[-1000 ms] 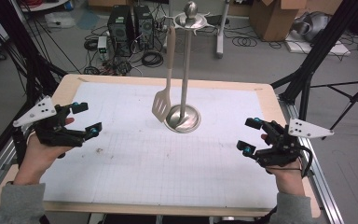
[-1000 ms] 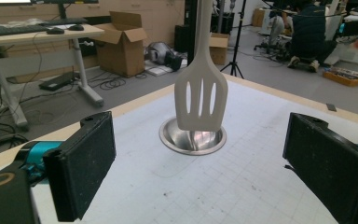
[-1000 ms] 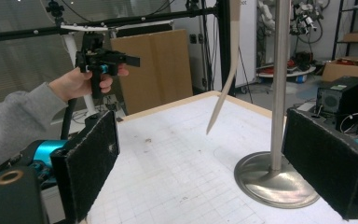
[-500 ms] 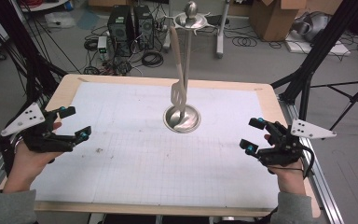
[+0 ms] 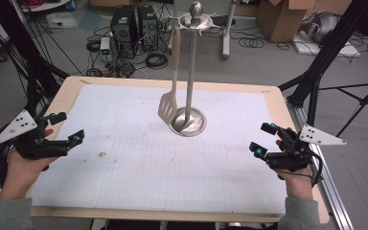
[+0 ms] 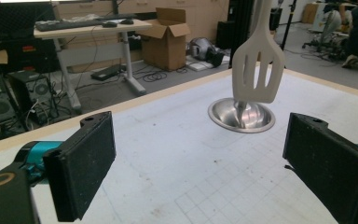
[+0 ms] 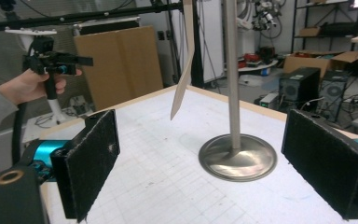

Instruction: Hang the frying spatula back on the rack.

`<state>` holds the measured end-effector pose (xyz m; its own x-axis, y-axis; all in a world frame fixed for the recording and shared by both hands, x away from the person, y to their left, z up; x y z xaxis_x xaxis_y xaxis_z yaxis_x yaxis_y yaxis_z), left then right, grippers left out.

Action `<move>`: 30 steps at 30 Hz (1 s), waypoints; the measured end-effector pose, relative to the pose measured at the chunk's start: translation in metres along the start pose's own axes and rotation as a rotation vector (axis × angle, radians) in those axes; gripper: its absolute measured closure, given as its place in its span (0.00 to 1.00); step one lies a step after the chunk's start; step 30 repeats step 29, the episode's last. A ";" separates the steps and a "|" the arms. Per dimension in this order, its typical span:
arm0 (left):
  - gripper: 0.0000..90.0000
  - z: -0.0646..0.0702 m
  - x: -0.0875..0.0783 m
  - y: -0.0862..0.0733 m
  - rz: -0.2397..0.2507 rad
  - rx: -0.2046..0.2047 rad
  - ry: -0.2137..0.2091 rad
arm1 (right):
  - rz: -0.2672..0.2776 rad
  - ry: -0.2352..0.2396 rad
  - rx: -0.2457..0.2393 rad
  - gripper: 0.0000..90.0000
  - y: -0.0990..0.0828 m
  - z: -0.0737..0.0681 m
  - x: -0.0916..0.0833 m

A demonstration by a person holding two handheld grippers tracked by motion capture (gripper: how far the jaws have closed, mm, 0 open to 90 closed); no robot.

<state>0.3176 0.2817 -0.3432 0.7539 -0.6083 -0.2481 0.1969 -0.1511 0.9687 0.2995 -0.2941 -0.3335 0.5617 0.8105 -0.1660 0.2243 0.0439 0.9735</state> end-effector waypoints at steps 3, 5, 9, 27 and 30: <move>0.11 -0.002 0.001 -0.006 0.000 -0.001 0.011 | 0.000 -0.017 -0.016 0.11 -0.003 0.002 -0.001; 0.11 -0.004 0.000 -0.009 0.015 -0.006 0.022 | 0.007 -0.024 -0.011 0.11 -0.005 0.004 -0.002; 0.11 -0.009 0.000 -0.018 0.017 -0.026 0.025 | 0.024 -0.046 -0.001 0.11 -0.012 0.011 -0.006; 0.11 -0.020 -0.003 -0.042 -0.032 -0.052 0.071 | 0.012 -0.065 0.017 0.11 -0.033 0.027 -0.016; 0.10 -0.018 -0.001 -0.042 -0.035 -0.052 0.070 | 0.007 -0.062 0.016 0.11 -0.033 0.026 -0.015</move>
Point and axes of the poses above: each handheld gripper's, and its own axes: x roughly forward along the jaws, y roughly out of its top, z roughly to its right, the point moved 5 cm from there along x, roughly forward along the jaws, and after that the axes turned 4 degrees about -z, right-handed, at the moved point
